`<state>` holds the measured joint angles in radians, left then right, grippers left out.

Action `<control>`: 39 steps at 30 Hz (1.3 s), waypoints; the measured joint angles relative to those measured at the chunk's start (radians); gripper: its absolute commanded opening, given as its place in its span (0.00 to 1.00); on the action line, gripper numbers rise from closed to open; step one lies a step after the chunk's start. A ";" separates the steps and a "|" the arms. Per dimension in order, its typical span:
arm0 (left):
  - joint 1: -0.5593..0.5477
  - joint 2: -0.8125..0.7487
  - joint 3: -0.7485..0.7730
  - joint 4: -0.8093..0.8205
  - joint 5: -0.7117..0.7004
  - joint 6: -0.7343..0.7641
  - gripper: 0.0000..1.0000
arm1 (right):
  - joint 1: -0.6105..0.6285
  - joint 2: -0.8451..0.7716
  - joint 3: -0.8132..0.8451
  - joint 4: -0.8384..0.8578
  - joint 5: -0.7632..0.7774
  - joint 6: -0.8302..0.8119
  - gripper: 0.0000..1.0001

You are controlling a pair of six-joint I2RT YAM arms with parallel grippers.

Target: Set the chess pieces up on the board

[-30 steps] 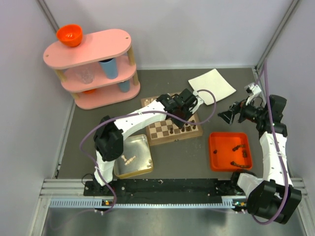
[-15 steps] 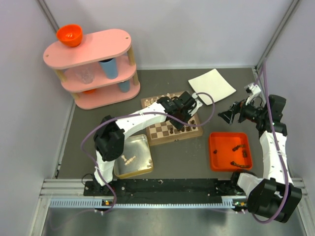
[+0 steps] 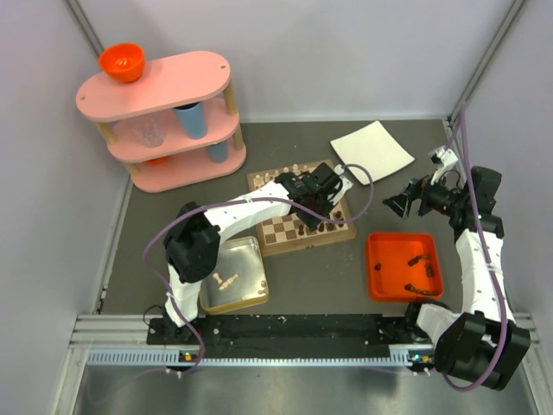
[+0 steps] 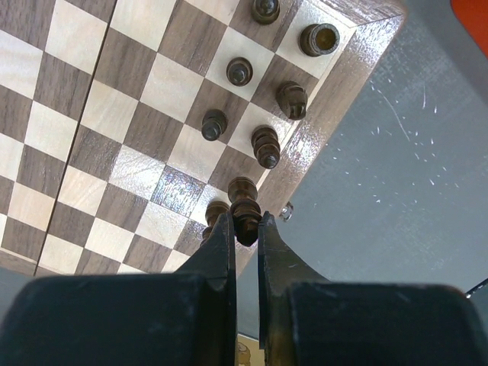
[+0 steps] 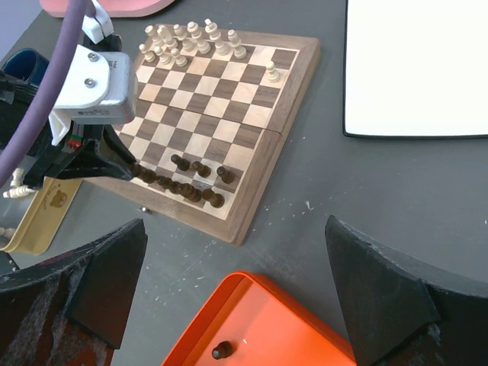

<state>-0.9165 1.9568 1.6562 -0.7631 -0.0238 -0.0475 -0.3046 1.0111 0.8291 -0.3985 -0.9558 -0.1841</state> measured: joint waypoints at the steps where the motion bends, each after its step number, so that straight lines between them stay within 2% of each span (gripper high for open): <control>1: 0.001 0.000 -0.005 0.004 0.000 0.000 0.00 | 0.000 0.000 0.000 0.000 0.002 0.000 0.99; 39: 0.025 0.000 -0.056 0.061 0.037 0.006 0.03 | 0.000 0.002 0.000 -0.011 0.020 -0.026 0.99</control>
<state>-0.8917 1.9568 1.5997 -0.7025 0.0132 -0.0414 -0.3046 1.0130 0.8291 -0.4099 -0.9356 -0.2096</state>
